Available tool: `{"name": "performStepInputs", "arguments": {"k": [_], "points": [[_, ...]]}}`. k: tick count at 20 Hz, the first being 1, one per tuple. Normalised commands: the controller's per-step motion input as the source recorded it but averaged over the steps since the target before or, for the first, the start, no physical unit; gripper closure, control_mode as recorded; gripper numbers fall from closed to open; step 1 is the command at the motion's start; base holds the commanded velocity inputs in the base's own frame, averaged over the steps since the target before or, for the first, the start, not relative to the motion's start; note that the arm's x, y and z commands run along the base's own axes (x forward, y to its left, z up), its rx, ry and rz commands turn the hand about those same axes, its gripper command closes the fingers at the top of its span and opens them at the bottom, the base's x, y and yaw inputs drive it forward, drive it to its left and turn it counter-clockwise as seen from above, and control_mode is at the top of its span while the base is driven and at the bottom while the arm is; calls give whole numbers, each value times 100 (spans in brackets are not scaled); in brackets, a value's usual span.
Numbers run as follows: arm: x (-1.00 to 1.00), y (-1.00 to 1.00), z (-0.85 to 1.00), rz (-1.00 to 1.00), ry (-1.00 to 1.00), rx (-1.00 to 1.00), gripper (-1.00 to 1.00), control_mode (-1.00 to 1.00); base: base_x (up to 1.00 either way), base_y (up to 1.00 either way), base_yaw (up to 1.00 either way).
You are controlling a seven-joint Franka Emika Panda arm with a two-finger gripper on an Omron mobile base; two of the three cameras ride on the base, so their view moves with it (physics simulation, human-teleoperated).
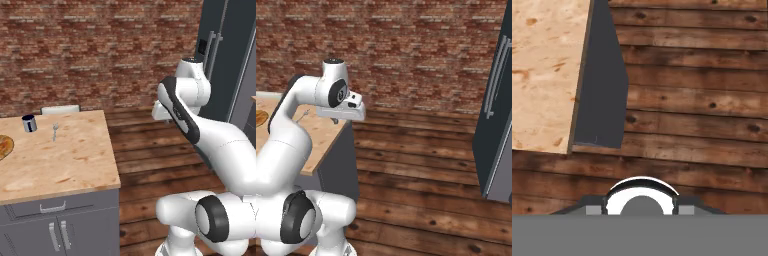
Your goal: Take the pizza cutter from the drawer on the left and place it on the dining counter for cutting.
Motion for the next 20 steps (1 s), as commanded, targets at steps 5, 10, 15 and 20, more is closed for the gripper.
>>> {"name": "performStepInputs", "arguments": {"k": [5, 10, 15, 20], "points": [[-7, 58, 0, 2, 0, -5, -100, -100, 0, 0, 0], [-50, 100, -7, 27, 0, -20, -100, -100, 0, 0, 0], [-73, 100, -14, 36, -1, -24, -100, -100, 0, 0, 0], [-63, 100, -32, 51, -2, -20, -100, -100, 0, 0, 0]]}}
